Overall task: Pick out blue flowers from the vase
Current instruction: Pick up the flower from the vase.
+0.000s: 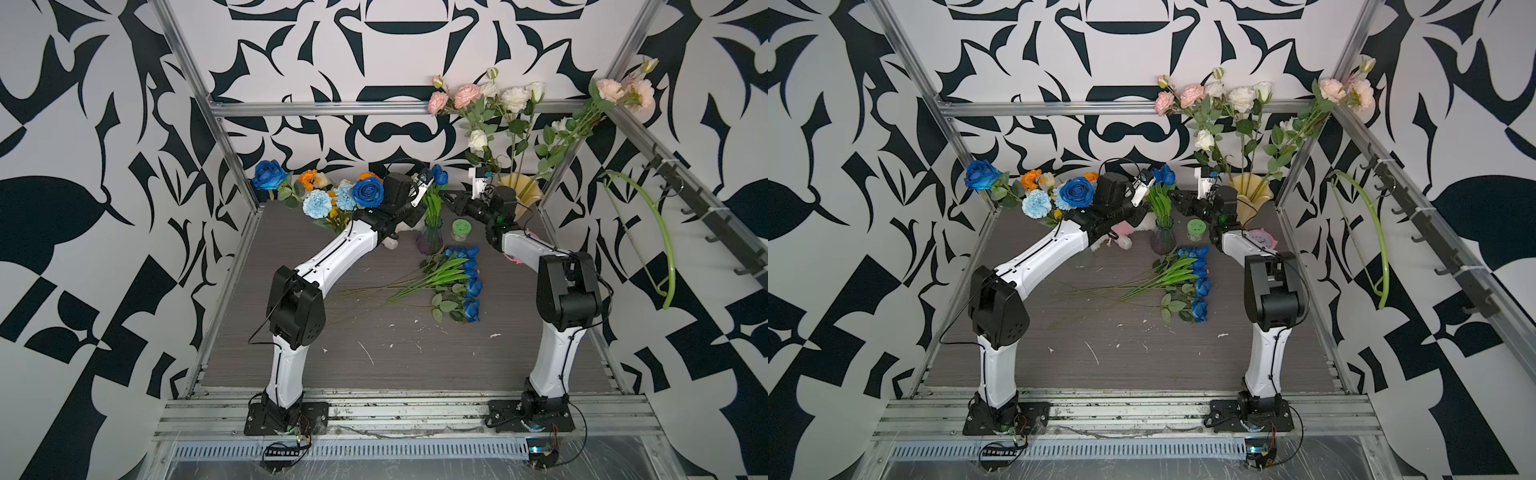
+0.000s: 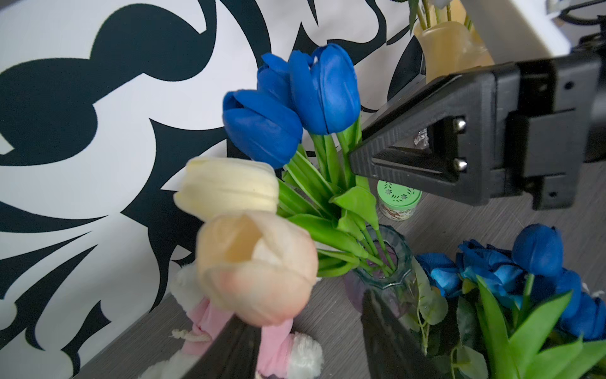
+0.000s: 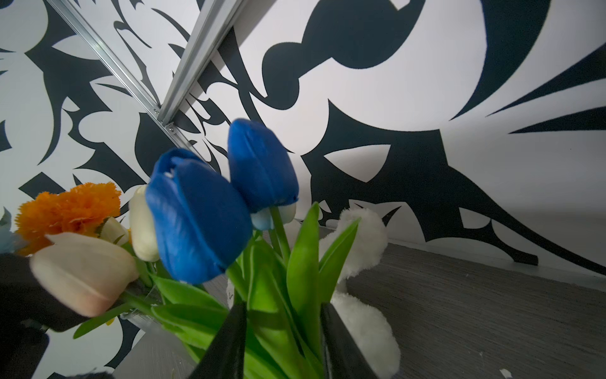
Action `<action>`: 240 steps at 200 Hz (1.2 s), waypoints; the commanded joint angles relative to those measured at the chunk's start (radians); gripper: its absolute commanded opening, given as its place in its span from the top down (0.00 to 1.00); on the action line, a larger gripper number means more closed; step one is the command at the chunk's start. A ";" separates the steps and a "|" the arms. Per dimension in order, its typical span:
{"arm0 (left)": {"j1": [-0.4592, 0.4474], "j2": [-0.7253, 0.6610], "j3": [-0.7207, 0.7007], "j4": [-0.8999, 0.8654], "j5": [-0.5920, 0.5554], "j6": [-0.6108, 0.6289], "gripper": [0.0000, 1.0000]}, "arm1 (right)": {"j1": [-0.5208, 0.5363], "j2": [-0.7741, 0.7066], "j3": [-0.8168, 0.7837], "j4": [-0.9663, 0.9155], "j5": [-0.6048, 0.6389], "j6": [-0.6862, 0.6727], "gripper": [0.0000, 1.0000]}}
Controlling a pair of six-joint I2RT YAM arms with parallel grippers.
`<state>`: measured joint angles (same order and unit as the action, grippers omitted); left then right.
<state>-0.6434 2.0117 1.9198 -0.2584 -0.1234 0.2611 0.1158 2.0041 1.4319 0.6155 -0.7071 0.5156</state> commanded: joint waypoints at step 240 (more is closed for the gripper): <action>0.005 -0.041 -0.026 0.012 -0.004 0.009 0.48 | 0.025 -0.500 -0.213 -0.123 0.205 -0.177 1.00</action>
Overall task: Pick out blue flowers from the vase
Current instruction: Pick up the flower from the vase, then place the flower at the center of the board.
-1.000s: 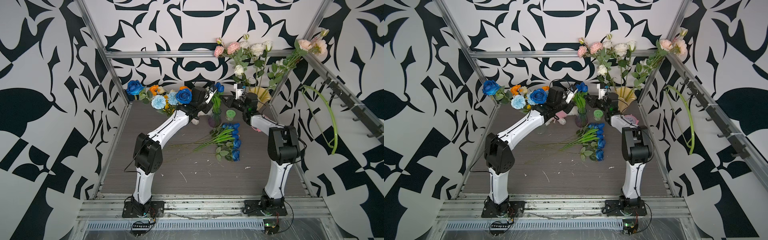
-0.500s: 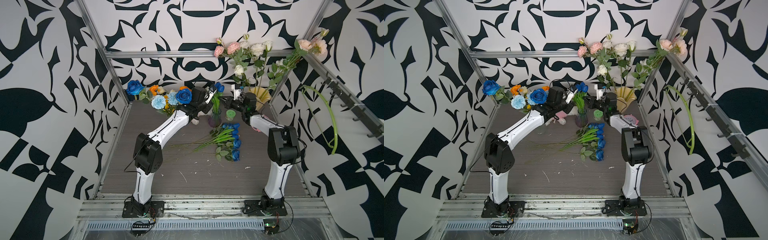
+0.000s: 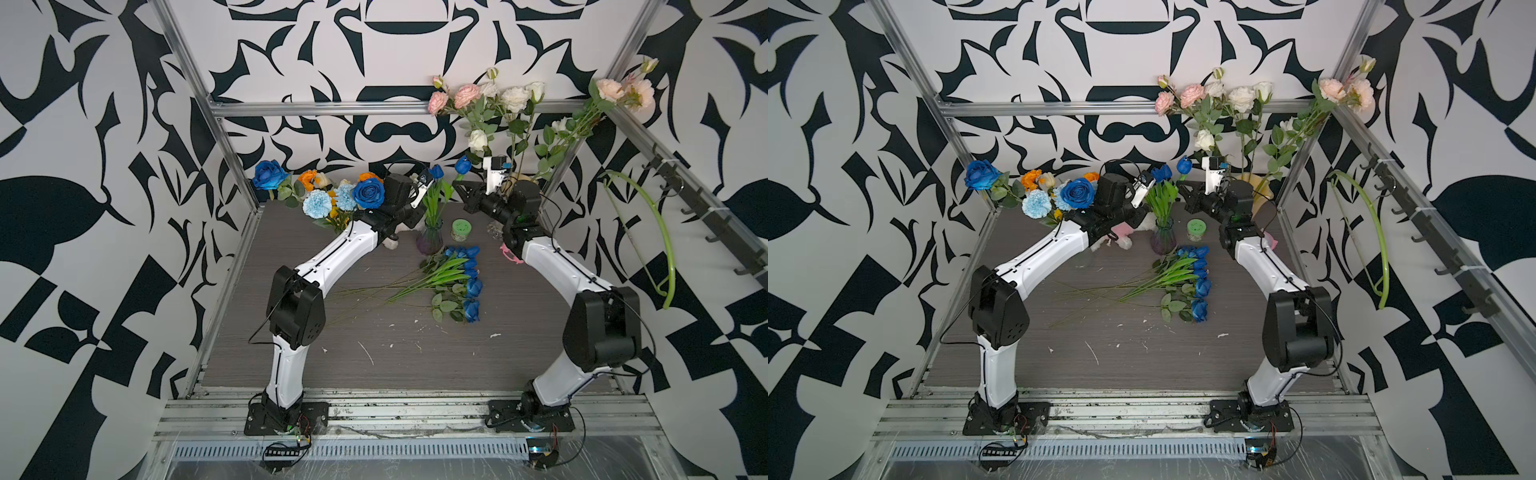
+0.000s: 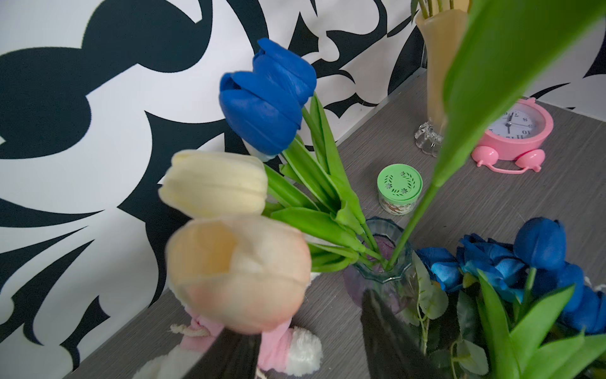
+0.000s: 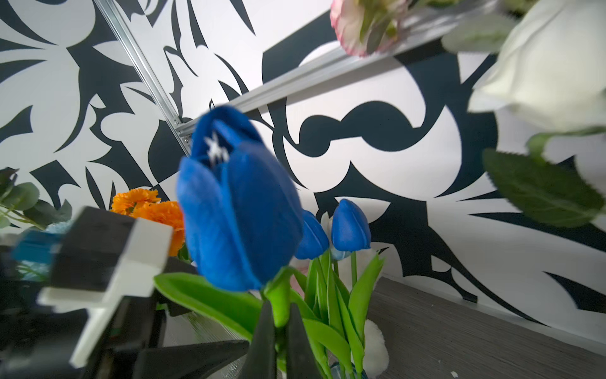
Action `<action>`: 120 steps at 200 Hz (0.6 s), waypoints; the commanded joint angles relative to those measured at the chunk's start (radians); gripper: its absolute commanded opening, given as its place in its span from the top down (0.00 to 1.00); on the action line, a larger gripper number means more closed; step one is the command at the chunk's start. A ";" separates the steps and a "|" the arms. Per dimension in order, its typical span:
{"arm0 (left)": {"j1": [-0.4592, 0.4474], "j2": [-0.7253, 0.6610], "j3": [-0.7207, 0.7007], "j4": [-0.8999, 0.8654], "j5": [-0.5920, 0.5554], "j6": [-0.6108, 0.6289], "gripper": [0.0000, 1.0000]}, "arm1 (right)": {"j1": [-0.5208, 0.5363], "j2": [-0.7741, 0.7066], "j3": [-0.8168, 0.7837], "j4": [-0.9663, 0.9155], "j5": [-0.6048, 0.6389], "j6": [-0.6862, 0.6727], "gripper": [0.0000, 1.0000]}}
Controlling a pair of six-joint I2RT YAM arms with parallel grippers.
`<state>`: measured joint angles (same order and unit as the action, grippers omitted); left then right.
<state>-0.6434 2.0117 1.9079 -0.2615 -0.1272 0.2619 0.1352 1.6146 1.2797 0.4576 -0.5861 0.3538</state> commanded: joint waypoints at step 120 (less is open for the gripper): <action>0.005 -0.060 -0.024 0.018 -0.002 0.022 0.48 | 0.022 -0.350 -0.393 0.081 0.336 0.575 1.00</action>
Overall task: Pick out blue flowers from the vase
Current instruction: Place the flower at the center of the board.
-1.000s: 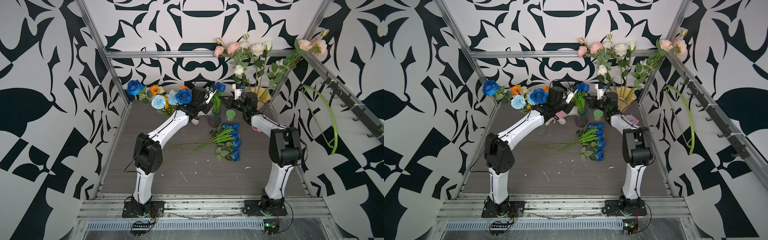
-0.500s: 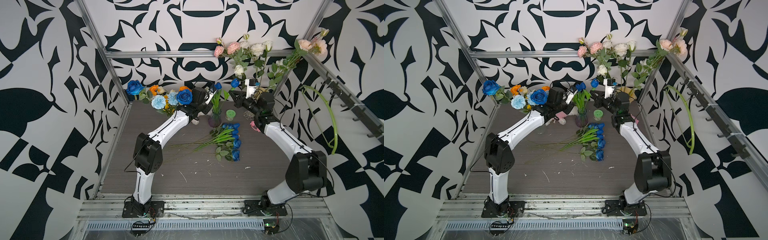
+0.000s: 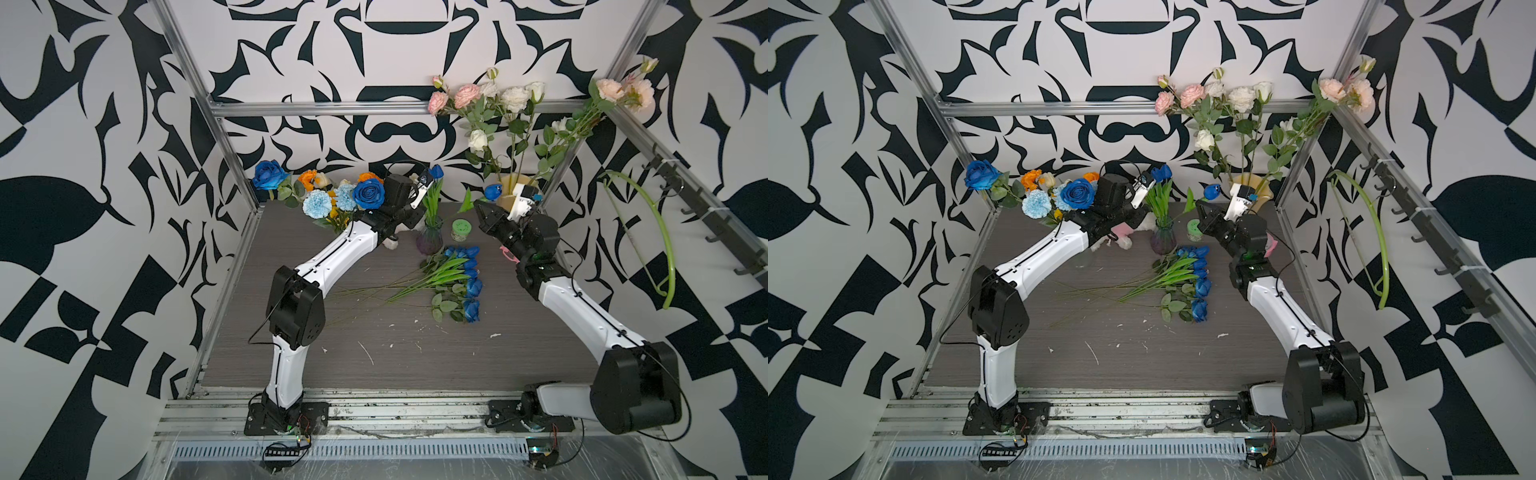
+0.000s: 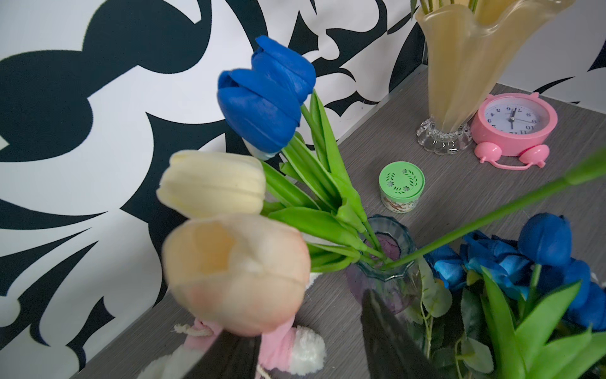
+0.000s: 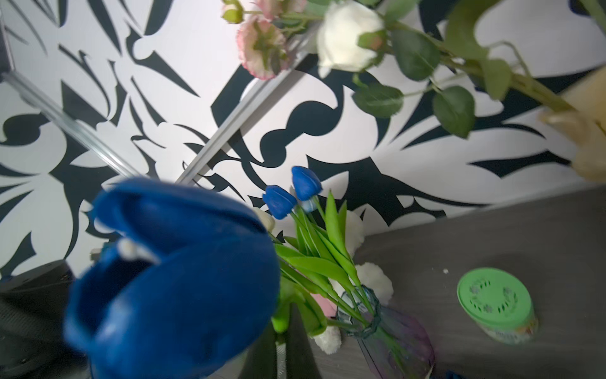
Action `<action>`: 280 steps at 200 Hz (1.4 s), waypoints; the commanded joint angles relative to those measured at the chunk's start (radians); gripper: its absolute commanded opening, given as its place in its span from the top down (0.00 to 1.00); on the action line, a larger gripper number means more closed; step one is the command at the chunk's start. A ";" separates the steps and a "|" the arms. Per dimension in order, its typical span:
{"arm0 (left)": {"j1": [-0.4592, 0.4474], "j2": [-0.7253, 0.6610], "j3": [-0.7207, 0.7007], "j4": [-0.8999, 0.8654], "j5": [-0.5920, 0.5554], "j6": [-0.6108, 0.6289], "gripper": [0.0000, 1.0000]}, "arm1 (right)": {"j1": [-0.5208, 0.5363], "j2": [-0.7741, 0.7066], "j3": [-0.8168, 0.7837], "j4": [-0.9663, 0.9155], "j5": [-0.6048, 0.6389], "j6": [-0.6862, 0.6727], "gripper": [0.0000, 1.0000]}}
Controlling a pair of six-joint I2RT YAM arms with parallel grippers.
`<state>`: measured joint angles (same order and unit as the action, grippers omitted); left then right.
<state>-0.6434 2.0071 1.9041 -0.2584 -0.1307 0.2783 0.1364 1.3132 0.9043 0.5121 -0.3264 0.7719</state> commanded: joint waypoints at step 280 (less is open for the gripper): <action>0.000 -0.075 -0.042 0.032 0.006 -0.002 0.48 | 0.151 -0.273 -0.169 0.035 0.207 0.247 1.00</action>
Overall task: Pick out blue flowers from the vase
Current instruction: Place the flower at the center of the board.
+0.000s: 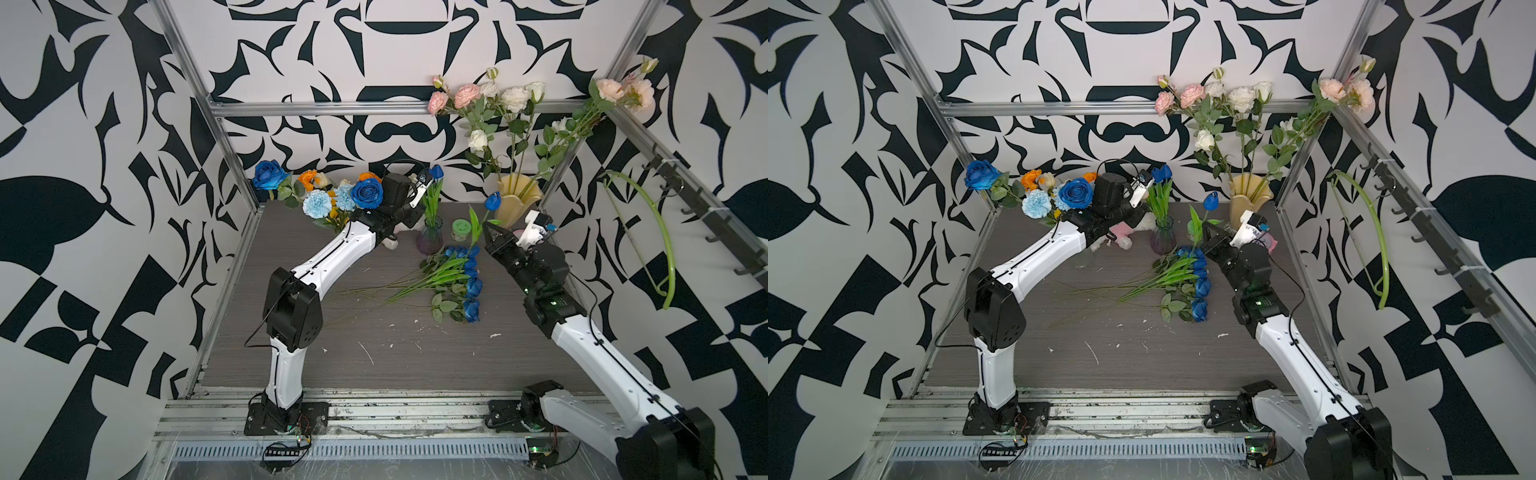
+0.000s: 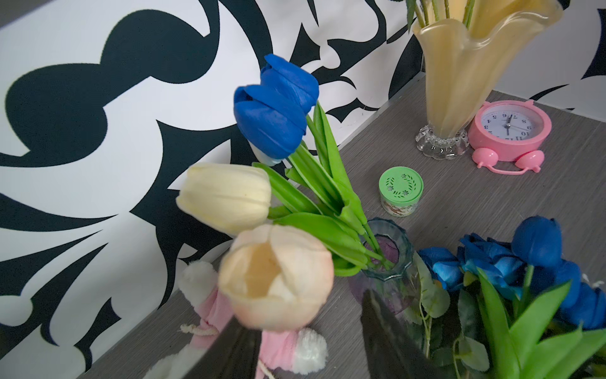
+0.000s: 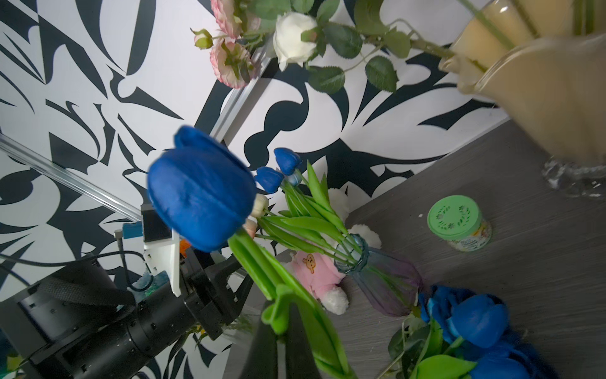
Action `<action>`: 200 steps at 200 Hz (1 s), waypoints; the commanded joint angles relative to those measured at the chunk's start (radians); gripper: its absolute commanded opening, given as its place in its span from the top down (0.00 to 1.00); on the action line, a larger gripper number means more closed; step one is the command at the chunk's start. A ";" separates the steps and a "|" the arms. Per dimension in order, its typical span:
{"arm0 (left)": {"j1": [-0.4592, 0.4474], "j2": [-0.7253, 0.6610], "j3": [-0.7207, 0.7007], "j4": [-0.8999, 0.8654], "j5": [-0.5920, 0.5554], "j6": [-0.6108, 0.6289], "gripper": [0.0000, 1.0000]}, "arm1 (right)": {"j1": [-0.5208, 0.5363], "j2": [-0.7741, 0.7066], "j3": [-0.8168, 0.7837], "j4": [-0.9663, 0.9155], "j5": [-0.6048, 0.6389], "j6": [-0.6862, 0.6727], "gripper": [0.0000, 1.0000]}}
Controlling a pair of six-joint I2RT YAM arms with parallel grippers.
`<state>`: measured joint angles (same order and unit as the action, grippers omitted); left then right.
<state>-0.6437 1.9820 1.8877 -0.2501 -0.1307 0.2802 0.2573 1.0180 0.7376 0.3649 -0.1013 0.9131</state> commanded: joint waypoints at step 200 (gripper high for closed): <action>0.001 -0.045 -0.070 0.057 0.016 -0.006 0.48 | 0.331 0.278 -0.091 0.135 0.611 0.119 1.00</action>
<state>-0.6434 1.9495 1.8225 -0.2054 -0.1299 0.2802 0.5842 1.2991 0.6201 0.6235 0.4515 1.0698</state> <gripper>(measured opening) 0.521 0.047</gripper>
